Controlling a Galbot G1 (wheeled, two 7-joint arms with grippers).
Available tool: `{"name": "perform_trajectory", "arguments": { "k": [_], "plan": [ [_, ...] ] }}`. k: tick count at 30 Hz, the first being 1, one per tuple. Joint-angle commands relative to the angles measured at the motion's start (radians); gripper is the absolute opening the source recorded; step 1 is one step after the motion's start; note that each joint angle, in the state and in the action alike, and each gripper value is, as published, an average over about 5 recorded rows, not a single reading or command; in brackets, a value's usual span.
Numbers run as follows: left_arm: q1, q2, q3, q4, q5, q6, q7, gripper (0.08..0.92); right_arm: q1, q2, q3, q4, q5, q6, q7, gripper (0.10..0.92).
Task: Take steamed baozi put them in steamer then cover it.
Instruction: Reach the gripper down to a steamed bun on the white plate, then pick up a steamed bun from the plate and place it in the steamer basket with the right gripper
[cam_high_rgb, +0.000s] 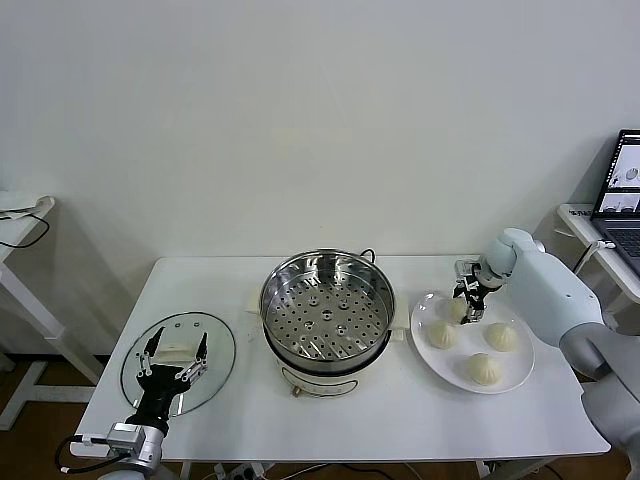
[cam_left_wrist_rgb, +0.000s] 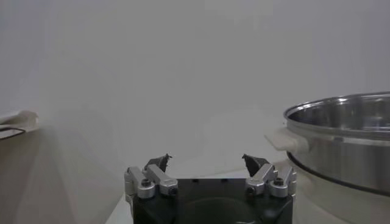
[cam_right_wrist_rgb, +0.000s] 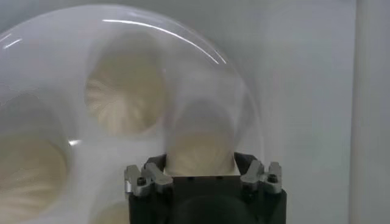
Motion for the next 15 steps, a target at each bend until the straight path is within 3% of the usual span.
{"name": "perform_trajectory", "arguments": {
  "k": [1,7,15],
  "plan": [
    [0.001,-0.002,-0.001,-0.003,0.001,-0.001,-0.001,0.823,0.0,-0.011,-0.012,0.026,0.008,0.0,-0.002,0.687],
    [0.004,-0.004,-0.001,-0.008,0.001,-0.001,-0.001,0.823,0.023,-0.098,-0.092,0.149,0.1,-0.014,-0.017,0.687],
    [0.009,0.0,-0.001,-0.021,0.002,0.001,-0.003,0.823,0.2,-0.322,-0.308,0.481,0.328,0.016,-0.07,0.686]
  ]
}}
